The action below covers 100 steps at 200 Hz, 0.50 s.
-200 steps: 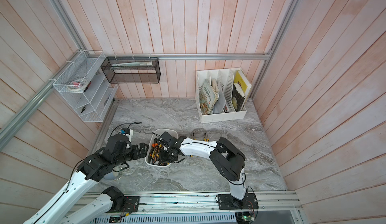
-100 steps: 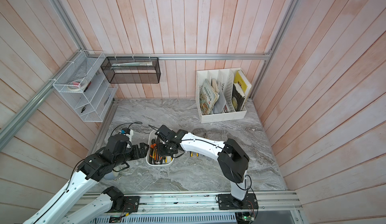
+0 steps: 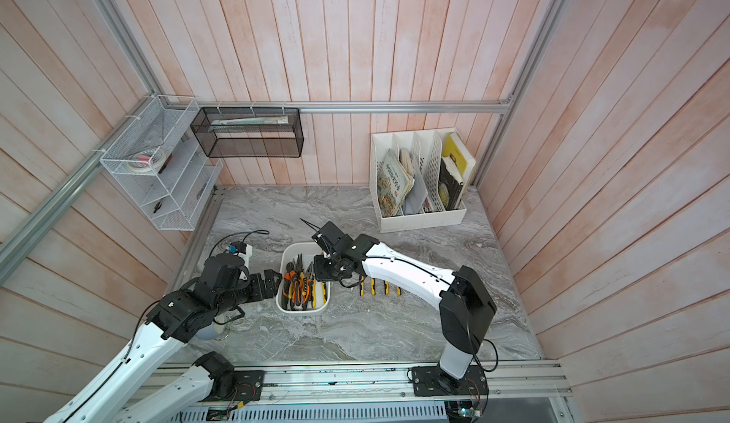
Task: Take the pliers out of the storage box
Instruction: Pick up the pliers from the storage box, then place the pliers at the center of the board.
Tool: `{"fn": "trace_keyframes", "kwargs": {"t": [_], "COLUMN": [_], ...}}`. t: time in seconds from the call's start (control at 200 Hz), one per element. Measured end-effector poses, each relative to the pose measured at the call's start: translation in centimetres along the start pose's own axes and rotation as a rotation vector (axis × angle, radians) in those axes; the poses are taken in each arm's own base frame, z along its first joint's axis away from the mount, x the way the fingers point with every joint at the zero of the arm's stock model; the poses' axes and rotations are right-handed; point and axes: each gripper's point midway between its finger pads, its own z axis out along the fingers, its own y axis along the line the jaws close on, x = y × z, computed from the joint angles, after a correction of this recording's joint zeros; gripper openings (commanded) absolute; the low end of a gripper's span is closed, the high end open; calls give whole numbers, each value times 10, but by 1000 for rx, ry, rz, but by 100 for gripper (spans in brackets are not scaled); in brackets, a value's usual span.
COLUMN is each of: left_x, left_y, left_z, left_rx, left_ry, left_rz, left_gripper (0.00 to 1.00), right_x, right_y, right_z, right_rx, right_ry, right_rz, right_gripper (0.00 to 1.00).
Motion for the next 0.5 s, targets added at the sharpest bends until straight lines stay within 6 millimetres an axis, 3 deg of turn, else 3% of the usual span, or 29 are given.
{"fn": "trace_keyframes", "kwargs": {"t": [0.275, 0.5], "left_x": [0, 0], "left_y": [0, 0], "left_z": [0, 0], "left_rx": [0, 0], "left_ry": [1, 1], "left_rz": [0, 0], "left_gripper": [100, 100], "right_x": [19, 18], "right_y": [-25, -35], "right_z": [8, 15], "right_rx": [-131, -232], "right_ry": [4, 0], "right_rz": [85, 162], "right_gripper": [0, 0]}}
